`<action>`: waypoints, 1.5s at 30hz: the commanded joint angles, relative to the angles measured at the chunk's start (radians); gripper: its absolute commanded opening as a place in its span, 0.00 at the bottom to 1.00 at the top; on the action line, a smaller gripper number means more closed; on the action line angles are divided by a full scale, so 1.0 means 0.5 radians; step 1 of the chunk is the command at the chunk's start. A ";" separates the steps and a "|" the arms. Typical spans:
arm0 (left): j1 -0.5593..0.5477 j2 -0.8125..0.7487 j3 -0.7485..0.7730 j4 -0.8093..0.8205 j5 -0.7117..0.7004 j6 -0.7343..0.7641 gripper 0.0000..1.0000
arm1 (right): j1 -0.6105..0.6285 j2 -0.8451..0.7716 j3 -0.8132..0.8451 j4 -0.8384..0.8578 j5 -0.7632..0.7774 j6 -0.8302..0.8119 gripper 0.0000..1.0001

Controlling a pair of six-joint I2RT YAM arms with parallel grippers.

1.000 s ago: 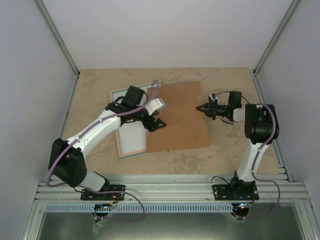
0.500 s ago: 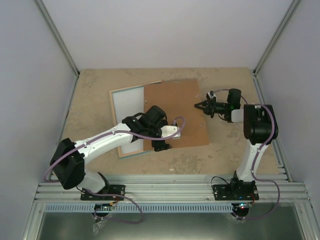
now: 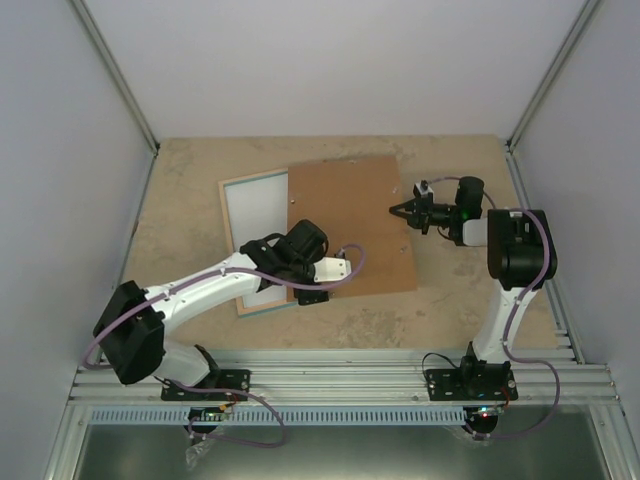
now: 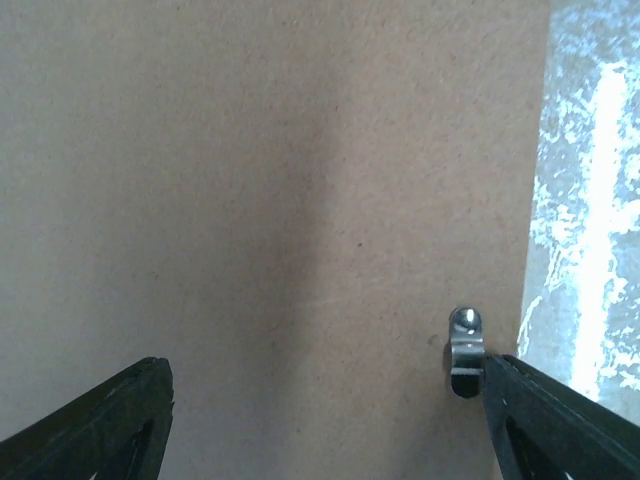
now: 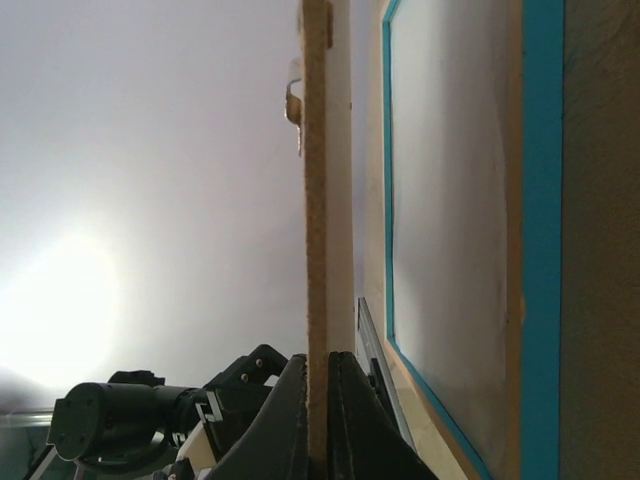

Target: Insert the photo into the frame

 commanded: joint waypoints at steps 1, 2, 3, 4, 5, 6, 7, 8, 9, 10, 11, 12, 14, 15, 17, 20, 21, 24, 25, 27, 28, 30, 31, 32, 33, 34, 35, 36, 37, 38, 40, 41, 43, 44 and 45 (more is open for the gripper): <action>0.055 -0.081 -0.056 -0.026 -0.140 0.027 0.86 | 0.061 -0.092 -0.018 0.077 -0.125 0.047 0.00; 0.087 -0.091 -0.054 -0.036 -0.129 0.015 0.86 | 0.063 -0.090 -0.016 0.077 -0.125 0.043 0.01; 0.129 -0.097 -0.041 -0.043 -0.118 -0.004 0.86 | 0.070 -0.085 -0.008 0.076 -0.123 0.034 0.01; 0.173 -0.107 -0.025 -0.051 -0.097 -0.026 0.86 | 0.075 -0.079 -0.003 0.075 -0.118 0.029 0.00; 0.229 -0.118 -0.002 -0.064 -0.053 -0.051 0.86 | 0.082 -0.071 0.006 0.071 -0.112 0.021 0.00; 0.295 -0.134 0.021 -0.070 0.012 -0.084 0.86 | 0.092 -0.061 0.017 0.071 -0.108 0.013 0.00; 0.390 -0.153 0.041 -0.066 0.094 -0.121 0.87 | 0.097 -0.048 0.032 0.074 -0.100 0.013 0.00; 0.470 -0.169 0.057 -0.065 0.207 -0.174 0.87 | 0.110 -0.033 0.047 0.074 -0.094 0.014 0.00; 0.545 -0.176 0.075 -0.067 0.280 -0.215 0.87 | 0.122 -0.019 0.066 0.076 -0.090 0.013 0.00; 0.612 -0.183 0.085 -0.060 0.337 -0.276 0.87 | 0.140 -0.004 0.086 0.077 -0.084 0.015 0.01; 0.674 -0.192 0.087 -0.048 0.377 -0.310 0.87 | 0.155 0.015 0.113 0.079 -0.080 0.013 0.01; 0.737 -0.200 0.086 -0.027 0.399 -0.377 0.87 | 0.174 0.035 0.141 0.084 -0.077 0.012 0.00; 0.883 -0.206 0.075 0.019 0.432 -0.492 0.87 | 0.209 0.097 0.215 0.087 -0.069 0.014 0.01; 0.968 -0.204 0.071 0.040 0.461 -0.557 0.87 | 0.227 0.126 0.254 0.099 -0.065 0.013 0.01; 1.163 -0.172 0.067 0.059 0.556 -0.705 0.85 | 0.262 0.190 0.337 0.120 -0.059 0.020 0.00; 1.488 -0.089 0.076 0.063 0.720 -0.944 0.80 | 0.301 0.290 0.449 0.226 -0.055 0.103 0.01; 1.593 -0.058 0.074 0.072 0.759 -1.024 0.78 | 0.310 0.319 0.485 0.253 -0.050 0.131 0.01; 1.898 0.029 0.043 0.138 0.807 -1.216 0.74 | 0.337 0.399 0.591 0.309 -0.041 0.183 0.01; 1.956 0.064 0.036 0.166 0.788 -1.261 0.72 | 0.347 0.421 0.615 0.317 -0.038 0.198 0.01; 2.048 0.159 0.038 0.192 0.756 -1.294 0.67 | 0.368 0.461 0.656 0.329 -0.028 0.215 0.01; 2.075 0.214 0.043 0.197 0.739 -1.292 0.63 | 0.378 0.480 0.673 0.335 -0.023 0.223 0.00; 2.112 0.320 0.067 0.230 0.699 -1.268 0.56 | 0.395 0.518 0.709 0.343 -0.016 0.231 0.01; 2.120 0.382 0.089 0.237 0.660 -1.237 0.51 | 0.401 0.536 0.724 0.344 -0.010 0.235 0.00; 2.128 0.439 0.119 0.244 0.628 -1.216 0.47 | 0.406 0.551 0.737 0.344 -0.002 0.236 0.01; 2.135 0.503 0.148 0.251 0.612 -1.189 0.45 | 0.411 0.563 0.750 0.348 0.001 0.240 0.01; 2.139 0.559 0.181 0.256 0.611 -1.174 0.43 | 0.416 0.576 0.766 0.350 0.003 0.241 0.01; 2.139 0.613 0.218 0.256 0.627 -1.161 0.43 | 0.425 0.590 0.779 0.350 0.006 0.244 0.01; 2.141 0.670 0.258 0.245 0.666 -1.144 0.42 | 0.432 0.602 0.788 0.350 0.011 0.246 0.01; 2.140 0.717 0.299 0.238 0.703 -1.144 0.42 | 0.438 0.612 0.797 0.350 0.014 0.245 0.01; 2.140 0.762 0.327 0.242 0.733 -1.153 0.43 | 0.441 0.621 0.804 0.350 0.022 0.247 0.01; 2.140 0.831 0.370 0.247 0.809 -1.152 0.43 | 0.452 0.642 0.826 0.347 0.036 0.247 0.00; 2.140 0.865 0.386 0.253 0.834 -1.160 0.43 | 0.459 0.654 0.839 0.347 0.041 0.250 0.00; 2.139 0.935 0.417 0.253 0.879 -1.157 0.41 | 0.472 0.676 0.859 0.344 0.059 0.250 0.01; 2.140 0.962 0.429 0.253 0.898 -1.156 0.40 | 0.478 0.685 0.866 0.344 0.068 0.252 0.00; 2.138 0.986 0.436 0.254 0.900 -1.157 0.39 | 0.483 0.694 0.870 0.344 0.080 0.255 0.01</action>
